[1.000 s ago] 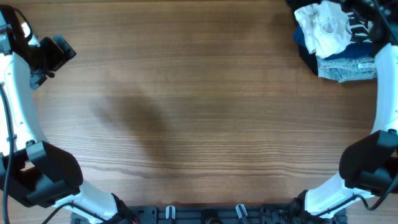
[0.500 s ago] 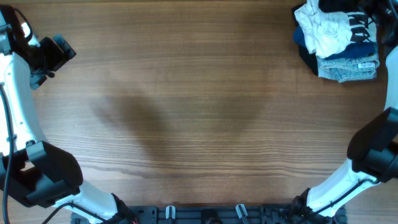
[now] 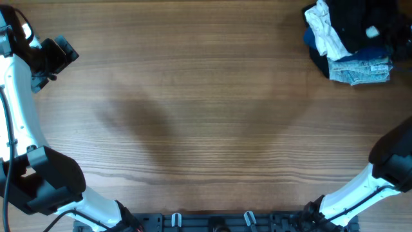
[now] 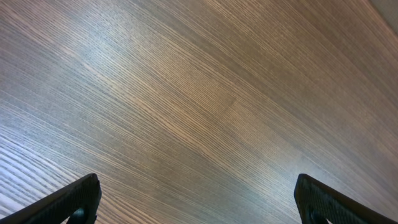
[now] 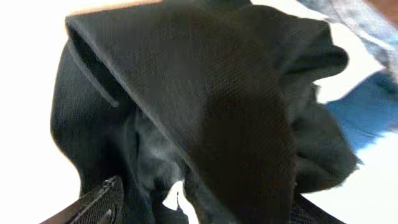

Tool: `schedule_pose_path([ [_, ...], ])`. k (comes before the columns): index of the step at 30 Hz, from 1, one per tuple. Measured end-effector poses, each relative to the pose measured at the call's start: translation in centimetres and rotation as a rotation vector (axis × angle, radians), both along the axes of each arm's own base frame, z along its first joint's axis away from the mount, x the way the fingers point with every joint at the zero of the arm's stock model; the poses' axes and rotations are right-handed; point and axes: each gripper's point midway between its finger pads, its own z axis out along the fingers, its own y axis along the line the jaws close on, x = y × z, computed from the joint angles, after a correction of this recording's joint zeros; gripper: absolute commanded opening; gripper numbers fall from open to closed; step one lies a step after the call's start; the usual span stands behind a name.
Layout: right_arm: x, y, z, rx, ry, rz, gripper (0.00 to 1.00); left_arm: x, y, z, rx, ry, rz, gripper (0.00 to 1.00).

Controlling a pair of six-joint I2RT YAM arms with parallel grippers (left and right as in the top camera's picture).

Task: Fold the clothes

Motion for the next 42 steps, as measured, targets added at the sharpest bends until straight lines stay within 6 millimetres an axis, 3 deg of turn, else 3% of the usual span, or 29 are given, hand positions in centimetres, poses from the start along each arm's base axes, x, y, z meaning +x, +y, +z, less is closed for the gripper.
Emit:
schedule_pose_path([
  [3,-1.6,-0.8,-0.8,-0.002,0.044,0.002,0.79,0.0,0.0,0.0,0.000,0.000,0.000,1.00],
  [6,-3.6,0.3,-0.9,0.012,0.109,0.033,0.84,0.0,0.0,0.0,0.000,0.001,0.000,1.00],
  [9,-5.8,1.8,1.9,-0.028,0.110,0.082,0.86,0.0,0.0,0.0,0.000,0.001,0.000,1.00],
  [12,-7.1,2.7,6.8,-0.150,0.010,0.124,0.86,0.0,0.0,0.0,0.000,0.001,0.000,1.00],
  [15,-6.1,2.1,11.4,-0.316,-0.151,0.140,0.89,0.0,0.0,0.0,0.000,0.001,0.000,1.00],
  [18,-3.3,1.5,15.2,-0.549,-0.317,0.173,0.99,0.0,0.0,0.0,0.000,0.000,0.000,1.00],
  [21,-0.7,2.4,15.1,-0.665,-0.362,0.217,0.99,0.0,0.0,0.0,-0.001,0.002,0.000,1.00],
  [22,0.2,2.6,14.7,-0.692,-0.369,0.230,0.99,0.0,0.0,0.0,0.000,0.002,0.000,1.00],
  [25,3.7,3.5,10.8,-0.739,-0.358,0.298,1.00,0.0,0.0,0.0,0.000,0.001,0.000,1.00],
  [29,7.5,2.4,2.4,-0.752,-0.269,0.334,0.98,0.0,0.0,0.0,0.000,0.002,0.000,1.00],
  [34,8.9,1.4,-8.2,-0.689,-0.128,0.364,0.96,-0.1,0.0,0.0,-0.001,0.003,0.000,1.00],
  [35,9.2,1.2,-9.2,-0.685,-0.122,0.368,0.96,-0.1,0.0,0.0,-0.001,0.004,0.000,1.00],
  [42,10.3,0.8,-10.7,-0.662,-0.115,0.377,0.94,-0.1,0.0,0.0,-0.002,0.004,0.000,1.00],
])
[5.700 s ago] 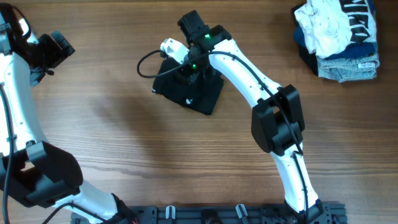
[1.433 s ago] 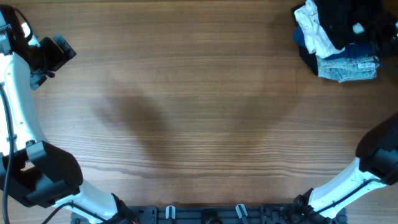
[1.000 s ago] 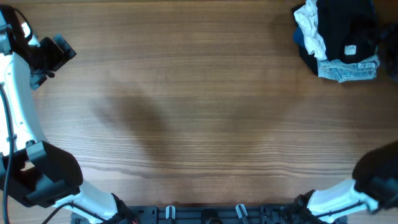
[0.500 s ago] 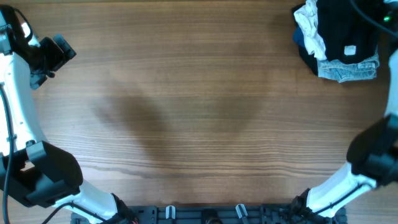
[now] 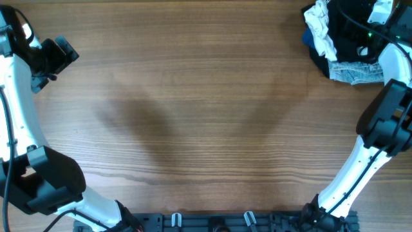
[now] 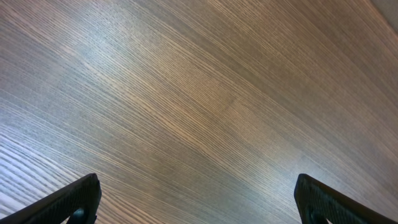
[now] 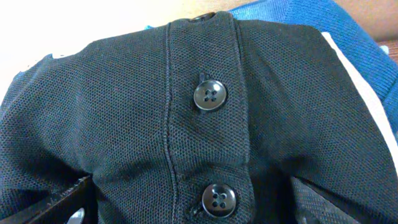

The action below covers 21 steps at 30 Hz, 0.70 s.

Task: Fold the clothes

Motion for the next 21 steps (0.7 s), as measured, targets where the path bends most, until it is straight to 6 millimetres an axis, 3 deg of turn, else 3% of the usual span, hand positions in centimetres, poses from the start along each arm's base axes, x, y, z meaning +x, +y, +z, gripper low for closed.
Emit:
schedule_pose_path([
  [7,-1.1,0.4,1.3,0.005,0.026,-0.005,1.00,-0.1,0.0,0.0,-0.001,0.003,0.000,1.00],
  [11,-3.7,1.1,4.9,-0.002,0.051,-0.025,1.00,-0.1,0.0,0.0,-0.001,0.003,0.000,1.00],
  [15,-5.7,1.9,16.6,-0.086,-0.130,-0.034,1.00,-0.1,0.0,0.0,-0.001,0.003,0.000,1.00],
  [18,-8.7,3.2,26.7,-0.161,-0.309,-0.039,1.00,-0.1,0.0,0.0,-0.001,0.004,0.000,1.00],
  [20,-10.3,3.9,30.7,-0.193,-0.383,-0.040,1.00,-0.1,0.0,0.0,-0.001,0.004,0.000,1.00],
  [21,-10.7,4.1,31.4,-0.198,-0.397,-0.039,1.00,-0.1,0.0,0.0,-0.002,0.003,0.000,1.00],
])
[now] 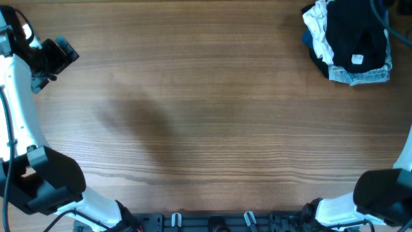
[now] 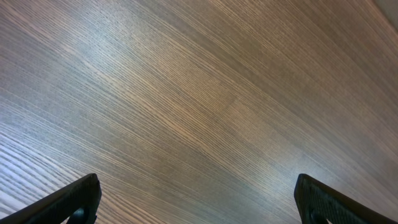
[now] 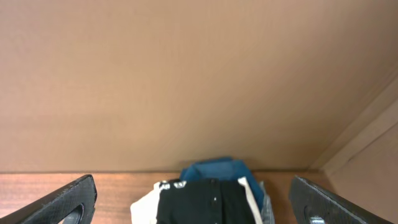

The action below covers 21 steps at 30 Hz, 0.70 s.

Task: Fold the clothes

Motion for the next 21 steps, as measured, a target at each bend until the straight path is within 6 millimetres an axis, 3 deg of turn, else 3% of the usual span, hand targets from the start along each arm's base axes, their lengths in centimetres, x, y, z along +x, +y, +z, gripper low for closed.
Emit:
schedule_pose_path([
  [2,-0.2,0.1,-0.4,0.009,0.019,0.000,1.00,0.0,0.0,0.0,0.000,0.000,0.000,1.00],
  [5,-0.1,0.0,-3.7,0.052,0.116,-0.001,1.00,0.0,0.0,0.0,0.000,0.000,0.000,1.00],
  [8,-0.3,0.1,-5.5,0.077,0.172,-0.001,1.00,0.0,0.0,0.0,0.000,0.000,0.000,1.00],
  [21,-0.4,0.2,-5.8,0.083,0.186,-0.001,1.00,0.0,0.0,0.0,0.000,0.000,0.000,1.00],
])
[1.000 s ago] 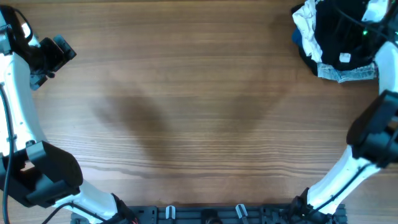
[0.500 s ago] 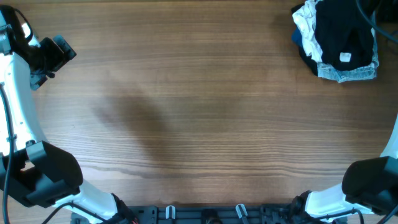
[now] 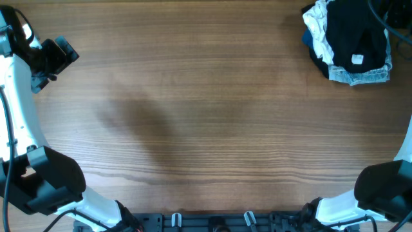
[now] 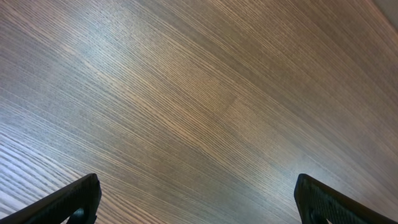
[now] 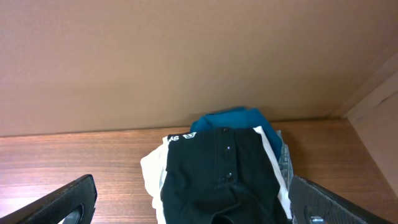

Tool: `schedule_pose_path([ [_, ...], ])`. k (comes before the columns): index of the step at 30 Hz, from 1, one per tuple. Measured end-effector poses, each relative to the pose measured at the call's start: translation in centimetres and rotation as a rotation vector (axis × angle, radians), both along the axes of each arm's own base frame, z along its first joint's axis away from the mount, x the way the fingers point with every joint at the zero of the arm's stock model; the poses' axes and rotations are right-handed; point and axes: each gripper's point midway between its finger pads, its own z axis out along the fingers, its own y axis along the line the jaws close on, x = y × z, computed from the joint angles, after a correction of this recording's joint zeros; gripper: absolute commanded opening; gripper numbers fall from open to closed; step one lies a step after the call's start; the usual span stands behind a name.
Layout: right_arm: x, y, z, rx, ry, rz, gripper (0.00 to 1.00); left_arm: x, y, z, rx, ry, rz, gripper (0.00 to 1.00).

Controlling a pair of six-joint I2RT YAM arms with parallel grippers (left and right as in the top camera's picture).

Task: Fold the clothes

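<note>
A pile of clothes lies at the table's far right corner. A black buttoned shirt tops it, over a white garment, a blue one and a patterned grey one. My right gripper hangs open above the pile, its fingers wide apart and holding nothing. My left gripper is open over bare wood at the far left, its arm visible in the overhead view.
A brown wall stands behind the pile at the table's back edge. The wooden table stretches from the pile to the left arm. The arm bases sit along the near edge.
My right wrist view has tipped down a little, so more of the pile and table shows. The pile and the left arm have not moved.
My right gripper was first down in the pile against black fabric, then close over the black shirt's buttons. Then it was clear of the pile with the shirt lying on top. Now it stays raised and open. The left arm has stayed still throughout.
</note>
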Motion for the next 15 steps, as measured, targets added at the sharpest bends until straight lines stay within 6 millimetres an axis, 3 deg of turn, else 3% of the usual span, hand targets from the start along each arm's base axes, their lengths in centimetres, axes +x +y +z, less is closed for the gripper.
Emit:
schedule_pose_path([
  [11,0.0,0.0,0.0,0.000,0.000,0.000,1.00,-0.2,-0.1,0.6,0.007,-0.014,-0.001,1.00],
  [14,0.0,0.0,0.0,0.000,0.000,0.000,1.00,-0.9,-1.0,3.9,0.037,-0.089,-0.015,1.00],
  [15,0.0,0.0,0.0,0.000,0.000,0.000,1.00,-1.4,-1.8,6.0,0.061,-0.140,-0.028,1.00],
])
